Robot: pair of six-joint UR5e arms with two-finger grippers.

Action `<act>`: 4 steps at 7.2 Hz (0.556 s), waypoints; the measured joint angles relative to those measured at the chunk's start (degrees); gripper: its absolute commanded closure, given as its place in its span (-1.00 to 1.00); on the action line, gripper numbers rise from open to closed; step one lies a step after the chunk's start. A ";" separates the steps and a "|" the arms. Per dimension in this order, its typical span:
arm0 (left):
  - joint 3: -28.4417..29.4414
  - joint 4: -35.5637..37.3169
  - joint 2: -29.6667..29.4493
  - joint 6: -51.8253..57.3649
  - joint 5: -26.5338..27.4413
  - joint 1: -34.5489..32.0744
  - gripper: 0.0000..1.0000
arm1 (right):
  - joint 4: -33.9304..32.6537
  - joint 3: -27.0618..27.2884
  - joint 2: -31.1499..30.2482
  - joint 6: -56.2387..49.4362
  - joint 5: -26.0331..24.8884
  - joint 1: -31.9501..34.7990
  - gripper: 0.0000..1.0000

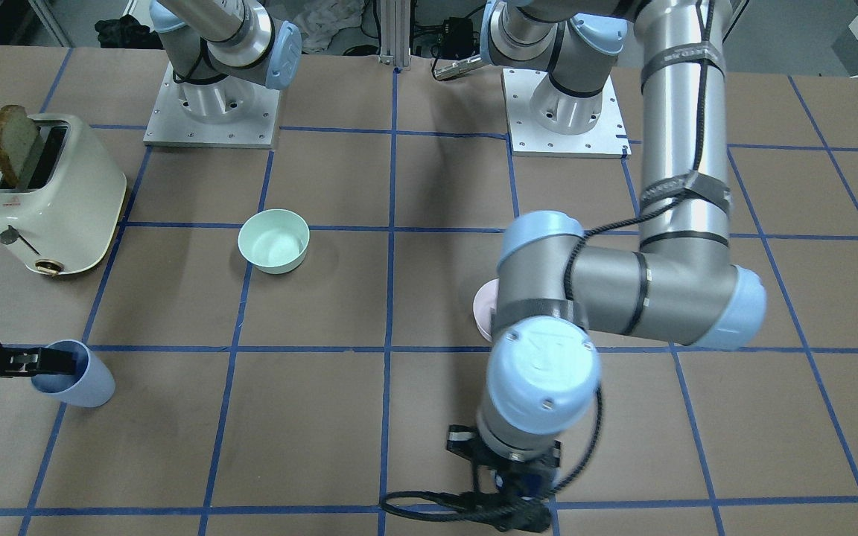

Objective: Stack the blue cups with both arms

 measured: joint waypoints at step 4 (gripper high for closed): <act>-8.51 -0.57 3.18 -21.31 -0.80 -12.79 1.00 | -0.08 1.79 -0.54 0.30 1.96 -0.50 1.00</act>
